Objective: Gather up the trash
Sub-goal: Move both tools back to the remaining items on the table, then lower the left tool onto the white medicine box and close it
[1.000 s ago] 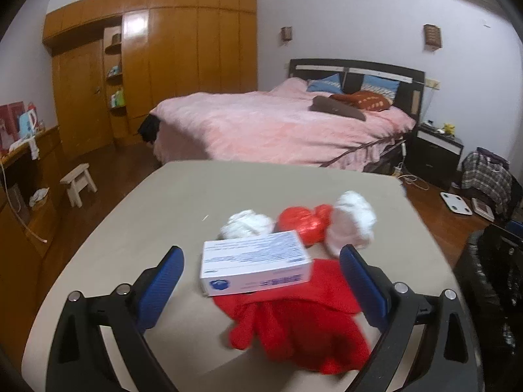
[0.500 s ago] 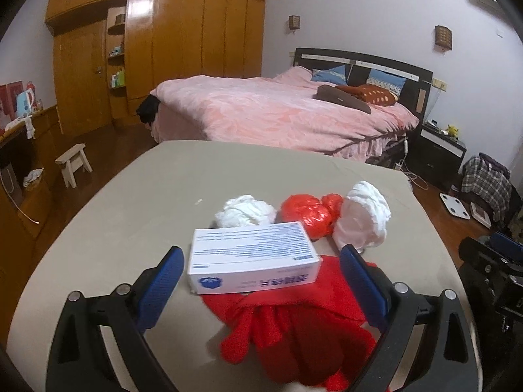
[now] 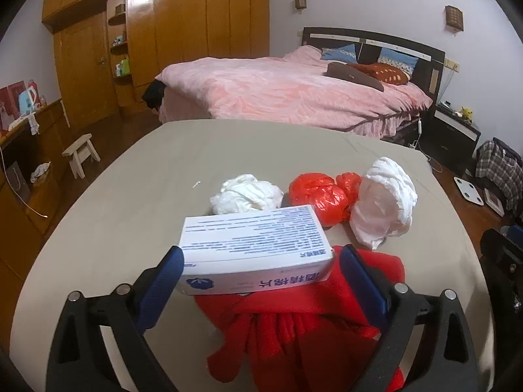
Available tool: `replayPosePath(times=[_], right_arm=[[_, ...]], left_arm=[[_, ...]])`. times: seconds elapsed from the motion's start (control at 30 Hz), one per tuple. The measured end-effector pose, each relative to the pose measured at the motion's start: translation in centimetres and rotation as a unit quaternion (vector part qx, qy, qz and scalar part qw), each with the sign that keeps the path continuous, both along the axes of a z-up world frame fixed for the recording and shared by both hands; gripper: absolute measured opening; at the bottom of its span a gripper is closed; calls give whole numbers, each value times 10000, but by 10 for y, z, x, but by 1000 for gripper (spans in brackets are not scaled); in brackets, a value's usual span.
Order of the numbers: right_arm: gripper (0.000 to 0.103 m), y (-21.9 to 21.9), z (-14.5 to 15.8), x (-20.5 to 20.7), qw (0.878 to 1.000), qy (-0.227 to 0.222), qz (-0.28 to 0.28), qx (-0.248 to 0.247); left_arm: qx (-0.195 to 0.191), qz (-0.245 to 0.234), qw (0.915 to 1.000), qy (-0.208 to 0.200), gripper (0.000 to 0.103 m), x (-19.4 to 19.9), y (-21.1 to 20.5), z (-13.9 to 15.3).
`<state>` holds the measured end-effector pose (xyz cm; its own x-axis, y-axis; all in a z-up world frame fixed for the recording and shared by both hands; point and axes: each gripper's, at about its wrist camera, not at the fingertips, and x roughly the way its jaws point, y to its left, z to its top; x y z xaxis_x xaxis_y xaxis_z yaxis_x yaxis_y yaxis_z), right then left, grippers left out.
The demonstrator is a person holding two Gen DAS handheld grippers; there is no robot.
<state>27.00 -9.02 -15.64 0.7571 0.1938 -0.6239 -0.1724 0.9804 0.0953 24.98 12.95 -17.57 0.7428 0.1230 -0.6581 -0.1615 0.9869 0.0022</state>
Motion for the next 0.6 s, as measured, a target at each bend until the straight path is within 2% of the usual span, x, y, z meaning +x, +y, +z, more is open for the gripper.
replayPosePath(times=[0.27, 0.37, 0.6], right_arm=[[98, 10, -3, 3, 10000, 20, 74, -15], [98, 14, -4, 3, 9999, 34, 116, -36], [98, 15, -3, 6, 9999, -6, 115, -90]], left_arm=[[56, 219, 9997, 7, 94, -13, 23, -1], [-68, 314, 9995, -16, 94, -17, 33, 0], [-154, -17, 9998, -93, 94, -11, 13, 4]])
